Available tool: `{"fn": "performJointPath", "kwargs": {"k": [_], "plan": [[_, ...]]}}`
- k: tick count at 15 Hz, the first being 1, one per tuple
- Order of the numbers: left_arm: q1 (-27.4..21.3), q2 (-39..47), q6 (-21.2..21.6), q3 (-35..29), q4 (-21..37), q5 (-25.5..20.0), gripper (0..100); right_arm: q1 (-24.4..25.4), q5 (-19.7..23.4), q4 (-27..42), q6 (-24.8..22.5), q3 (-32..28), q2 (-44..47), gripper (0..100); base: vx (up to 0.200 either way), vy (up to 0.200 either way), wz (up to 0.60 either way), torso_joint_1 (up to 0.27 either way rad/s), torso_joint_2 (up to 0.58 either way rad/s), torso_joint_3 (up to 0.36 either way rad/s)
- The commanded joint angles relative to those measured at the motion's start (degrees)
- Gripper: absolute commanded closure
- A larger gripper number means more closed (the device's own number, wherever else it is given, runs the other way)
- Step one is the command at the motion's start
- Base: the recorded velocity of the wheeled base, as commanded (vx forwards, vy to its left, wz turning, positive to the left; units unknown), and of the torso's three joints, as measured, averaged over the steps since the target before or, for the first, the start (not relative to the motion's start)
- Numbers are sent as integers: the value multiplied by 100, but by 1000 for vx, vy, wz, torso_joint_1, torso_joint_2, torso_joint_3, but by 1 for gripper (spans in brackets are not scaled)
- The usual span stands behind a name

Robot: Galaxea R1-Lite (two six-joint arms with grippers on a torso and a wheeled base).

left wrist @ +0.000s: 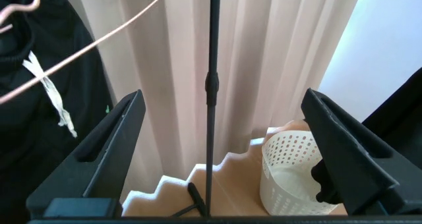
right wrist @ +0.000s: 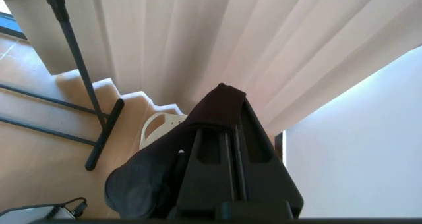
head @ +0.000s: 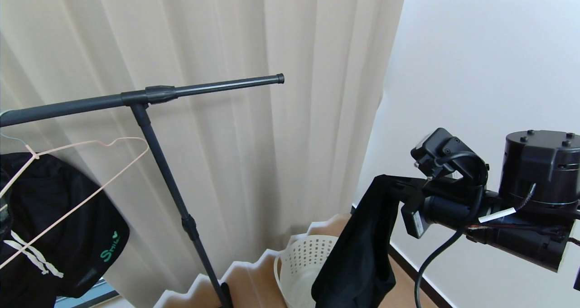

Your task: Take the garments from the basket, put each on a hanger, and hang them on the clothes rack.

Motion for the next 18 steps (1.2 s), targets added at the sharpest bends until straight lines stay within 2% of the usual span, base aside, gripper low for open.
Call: {"fn": "performJointPath", "kwargs": {"k": [1,6,8,13,18], "plan": [[0,-3,7,0,5,-23,0,2,0,-10,-2,19,6,100,0,0,0,203,-456,-256],[0,-3,7,0,5,-23,0,2,0,-10,-37,54,-82,100,0,0,0,178,-392,-218],[0,-3,7,0,5,-23,0,2,9,-18,-186,133,-126,100,0,0,0,166,-366,-200],[0,6,7,0,5,-23,0,2,18,-300,-345,326,-196,100,0,0,0,18,-43,-21],[0,6,-2,0,5,-23,0,2,18,-317,-406,414,-213,100,0,0,600,4,-1,0]]}}
